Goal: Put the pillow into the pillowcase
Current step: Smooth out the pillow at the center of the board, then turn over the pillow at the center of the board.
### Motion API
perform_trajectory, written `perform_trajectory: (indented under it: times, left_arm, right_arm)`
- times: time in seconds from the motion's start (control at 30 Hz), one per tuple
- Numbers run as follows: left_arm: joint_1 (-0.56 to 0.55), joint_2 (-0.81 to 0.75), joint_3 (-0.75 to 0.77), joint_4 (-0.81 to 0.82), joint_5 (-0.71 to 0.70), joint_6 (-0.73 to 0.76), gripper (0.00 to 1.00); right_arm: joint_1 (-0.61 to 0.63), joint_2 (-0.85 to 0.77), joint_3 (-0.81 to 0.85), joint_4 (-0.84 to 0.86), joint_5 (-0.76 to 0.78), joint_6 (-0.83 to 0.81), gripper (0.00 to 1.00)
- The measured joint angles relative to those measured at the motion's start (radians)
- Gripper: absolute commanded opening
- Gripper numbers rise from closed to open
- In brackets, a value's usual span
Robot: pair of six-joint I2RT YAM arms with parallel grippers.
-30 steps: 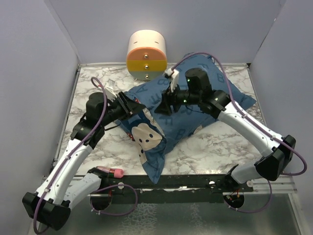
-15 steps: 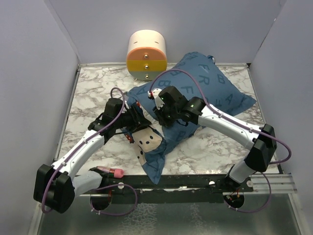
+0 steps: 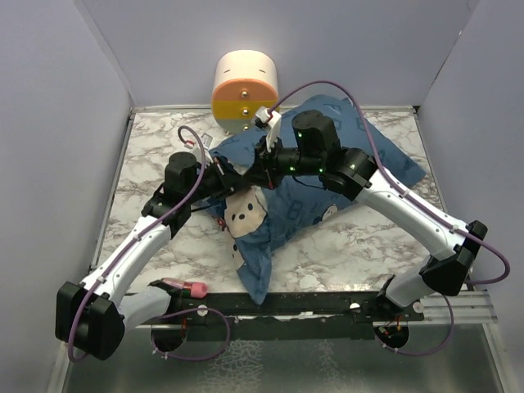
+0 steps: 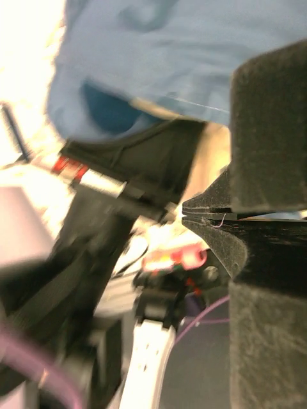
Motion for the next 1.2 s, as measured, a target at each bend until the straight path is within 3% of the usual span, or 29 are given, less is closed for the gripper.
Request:
perform_trajectory:
  times: [0.03, 0.1, 0.17, 0.3, 0.37, 0.43, 0.63, 0.8, 0.9, 1.03, 1.2]
  left_arm:
    - [0.0, 0.0, 0.0, 0.042, 0.007, -0.006, 0.01]
    - [-0.004, 0.003, 0.002, 0.137, 0.026, -0.021, 0.31]
    - [-0.011, 0.021, 0.011, 0.212, 0.035, -0.032, 0.43]
    - [-0.011, 0.083, 0.018, 0.322, 0.041, -0.075, 0.55]
    - [0.008, 0.09, 0.021, 0.258, 0.041, -0.06, 0.67]
    - [0.037, 0.058, 0.047, 0.093, 0.006, -0.004, 0.76]
    - [0.083, -0.14, 0.272, -0.417, -0.308, 0.285, 0.78]
    - [0.083, -0.204, 0.446, -0.635, -0.548, 0.4, 0.78]
    - [0.083, -0.227, 0.475, -0.687, -0.648, 0.419, 0.77]
    - [0.083, -0.259, 0.472, -0.72, -0.716, 0.421, 0.77]
    - [0.083, -0.323, 0.43, -0.739, -0.752, 0.408, 0.77]
  right_arm:
    - [0.0, 0.006, 0.019, 0.025, -0.037, 0.014, 0.01]
    - [0.012, 0.013, 0.044, 0.093, -0.102, 0.033, 0.01]
    - [0.024, 0.011, 0.047, 0.134, -0.15, 0.047, 0.06]
    - [0.041, -0.012, -0.006, 0.177, -0.167, 0.049, 0.56]
    - [0.04, -0.039, -0.068, 0.169, -0.149, 0.035, 0.78]
    - [0.037, -0.09, -0.135, 0.154, -0.127, 0.002, 0.98]
    - [0.049, -0.259, -0.24, 0.133, -0.132, -0.159, 1.0]
    - [0.226, -0.126, -0.183, 0.098, -0.013, -0.293, 1.0]
    - [0.33, 0.113, -0.058, 0.042, 0.204, -0.301, 1.0]
    - [0.375, 0.348, -0.004, -0.064, 0.508, -0.253, 1.0]
    - [0.386, 0.433, -0.048, -0.11, 0.819, -0.19, 0.99]
